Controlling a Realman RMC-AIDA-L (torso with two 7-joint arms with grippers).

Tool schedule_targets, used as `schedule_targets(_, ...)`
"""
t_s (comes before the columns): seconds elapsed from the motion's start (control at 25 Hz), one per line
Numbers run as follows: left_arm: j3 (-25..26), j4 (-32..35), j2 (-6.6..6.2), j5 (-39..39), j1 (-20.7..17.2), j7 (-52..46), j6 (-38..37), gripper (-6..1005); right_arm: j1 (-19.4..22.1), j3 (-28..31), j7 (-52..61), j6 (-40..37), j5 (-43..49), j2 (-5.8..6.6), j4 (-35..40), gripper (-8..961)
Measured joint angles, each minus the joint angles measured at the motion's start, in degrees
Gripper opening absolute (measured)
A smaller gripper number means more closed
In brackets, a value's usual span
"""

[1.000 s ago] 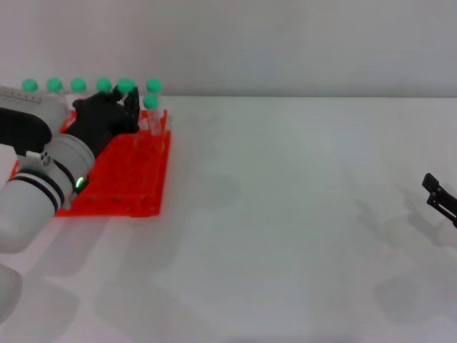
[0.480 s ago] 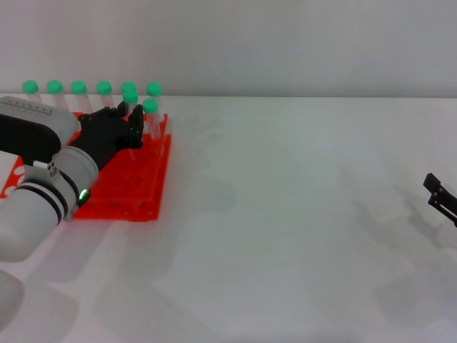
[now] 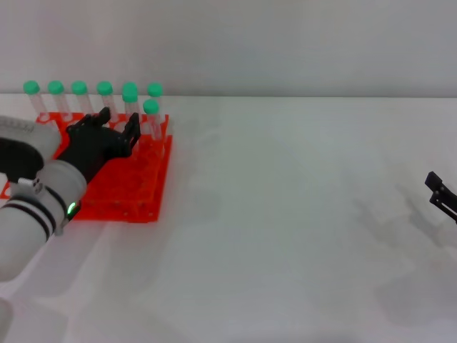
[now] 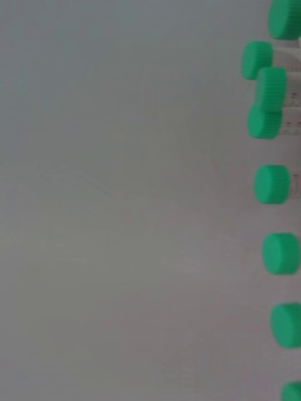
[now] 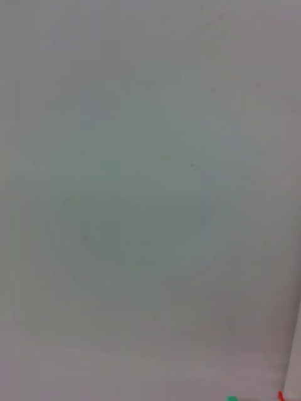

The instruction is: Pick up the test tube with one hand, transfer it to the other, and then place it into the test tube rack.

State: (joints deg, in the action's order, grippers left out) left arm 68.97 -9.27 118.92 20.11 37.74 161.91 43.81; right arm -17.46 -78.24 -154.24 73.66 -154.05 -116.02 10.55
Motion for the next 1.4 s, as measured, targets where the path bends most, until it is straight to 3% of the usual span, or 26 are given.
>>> schedule_targets(0.16,0.0,-1.9,0.05,0.0,-3.9,0.0,3.2,473,-0.2,0.3,-0.2,-0.1,-0.1,0.09,0.0,874)
schedule_targets(0.36,2.5,-4.4,0.43,1.8,-12.9,-0.2,13.6,707,-0.1,3.2,-1.2,-0.3,-0.1,0.10,-0.6,874)
schedule_targets(0.6,4.3,-4.0,0.90,13.5,-24.7,-4.0,30.0,847,0.0,7.8,-1.3,-0.3,-0.1,0.09,-1.6,874)
schedule_targets(0.72,4.4,-3.5,0.62,16.3,-27.7,-6.2,32.9,847,0.1,9.2,-1.7,-0.1,0.0,0.09,-1.6,874)
schedule_targets(1.4,4.1,-0.7,0.64,17.4,-28.1,-7.2,35.6,847,-0.3,11.3,-1.6,0.4,0.0,-0.17,-3.3,874)
